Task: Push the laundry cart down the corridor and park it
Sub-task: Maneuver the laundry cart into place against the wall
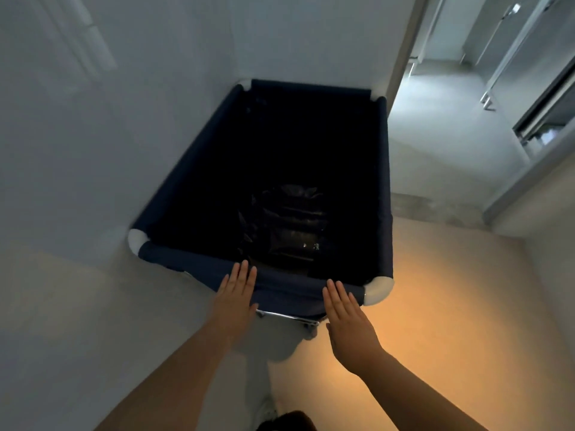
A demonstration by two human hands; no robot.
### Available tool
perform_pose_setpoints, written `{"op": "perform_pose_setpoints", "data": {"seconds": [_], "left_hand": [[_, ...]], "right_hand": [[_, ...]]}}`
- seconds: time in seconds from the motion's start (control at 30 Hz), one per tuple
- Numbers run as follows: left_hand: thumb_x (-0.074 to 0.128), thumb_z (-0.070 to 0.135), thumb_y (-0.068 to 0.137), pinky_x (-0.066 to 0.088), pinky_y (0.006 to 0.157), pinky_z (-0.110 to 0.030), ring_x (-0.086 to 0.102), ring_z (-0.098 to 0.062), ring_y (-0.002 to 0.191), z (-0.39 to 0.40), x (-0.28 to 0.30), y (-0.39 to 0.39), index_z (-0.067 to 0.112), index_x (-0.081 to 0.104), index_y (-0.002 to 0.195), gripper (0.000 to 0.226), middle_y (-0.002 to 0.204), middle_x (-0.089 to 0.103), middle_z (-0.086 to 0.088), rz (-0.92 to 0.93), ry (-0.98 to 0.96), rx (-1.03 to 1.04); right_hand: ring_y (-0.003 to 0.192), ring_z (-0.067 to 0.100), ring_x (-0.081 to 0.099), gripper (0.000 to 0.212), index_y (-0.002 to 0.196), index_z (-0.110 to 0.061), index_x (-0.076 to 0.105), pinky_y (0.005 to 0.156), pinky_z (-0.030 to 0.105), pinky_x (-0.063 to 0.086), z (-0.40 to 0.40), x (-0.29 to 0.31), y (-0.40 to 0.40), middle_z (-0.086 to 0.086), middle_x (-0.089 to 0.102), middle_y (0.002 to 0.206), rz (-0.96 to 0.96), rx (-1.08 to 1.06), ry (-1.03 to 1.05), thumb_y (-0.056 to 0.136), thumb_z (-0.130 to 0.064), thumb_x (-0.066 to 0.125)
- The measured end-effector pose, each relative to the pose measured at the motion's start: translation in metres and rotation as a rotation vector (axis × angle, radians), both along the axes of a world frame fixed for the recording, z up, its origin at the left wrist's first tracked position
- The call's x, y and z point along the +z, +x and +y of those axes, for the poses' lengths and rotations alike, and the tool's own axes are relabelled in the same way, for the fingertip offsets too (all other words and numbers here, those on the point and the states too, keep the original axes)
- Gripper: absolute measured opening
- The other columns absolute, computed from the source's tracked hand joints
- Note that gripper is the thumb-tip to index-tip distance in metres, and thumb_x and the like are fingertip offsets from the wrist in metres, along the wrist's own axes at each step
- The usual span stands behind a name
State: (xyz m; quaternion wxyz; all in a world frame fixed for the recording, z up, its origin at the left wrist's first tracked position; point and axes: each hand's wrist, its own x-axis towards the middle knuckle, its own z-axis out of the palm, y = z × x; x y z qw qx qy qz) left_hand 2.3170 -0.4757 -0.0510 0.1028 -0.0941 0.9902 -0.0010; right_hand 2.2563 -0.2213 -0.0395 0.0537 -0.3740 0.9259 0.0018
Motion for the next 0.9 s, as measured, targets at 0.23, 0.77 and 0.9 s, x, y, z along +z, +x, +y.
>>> {"op": "perform_pose_setpoints", "data": {"seconds": [0.23,0.77,0.9], "left_hand": [[0.038,0.043,0.096,-0.008,0.112,-0.038,-0.024,-0.029,0.136,-0.013,-0.009,-0.005,0.009,-0.024,0.139,0.083,0.15,-0.024,-0.013,0.047,0.046,-0.089],[0.031,0.049,0.095,-0.012,0.112,-0.04,-0.028,-0.028,0.135,-0.023,-0.002,-0.008,0.014,-0.033,0.133,0.083,0.143,-0.035,-0.011,-0.07,0.035,-0.182],[0.03,0.049,0.096,-0.01,0.113,-0.04,-0.023,-0.028,0.138,-0.028,0.003,-0.009,0.014,-0.03,0.135,0.079,0.145,-0.032,-0.009,-0.1,0.028,-0.218]], "right_hand": [[0.128,0.027,-0.038,0.068,0.14,-0.01,-0.026,0.105,0.036,-0.022,-0.01,0.002,-0.006,0.008,-0.035,0.145,-0.042,-0.086,0.113,0.099,-0.018,0.027],[0.135,0.024,-0.029,0.069,0.143,-0.018,-0.021,0.11,0.034,-0.011,-0.017,-0.001,-0.001,0.003,-0.027,0.151,-0.127,-0.211,0.077,0.1,-0.02,0.034],[0.135,0.024,-0.029,0.07,0.143,-0.017,-0.021,0.11,0.034,-0.011,-0.017,-0.001,0.0,0.003,-0.026,0.151,-0.124,-0.218,0.077,0.1,-0.02,0.034]]}}
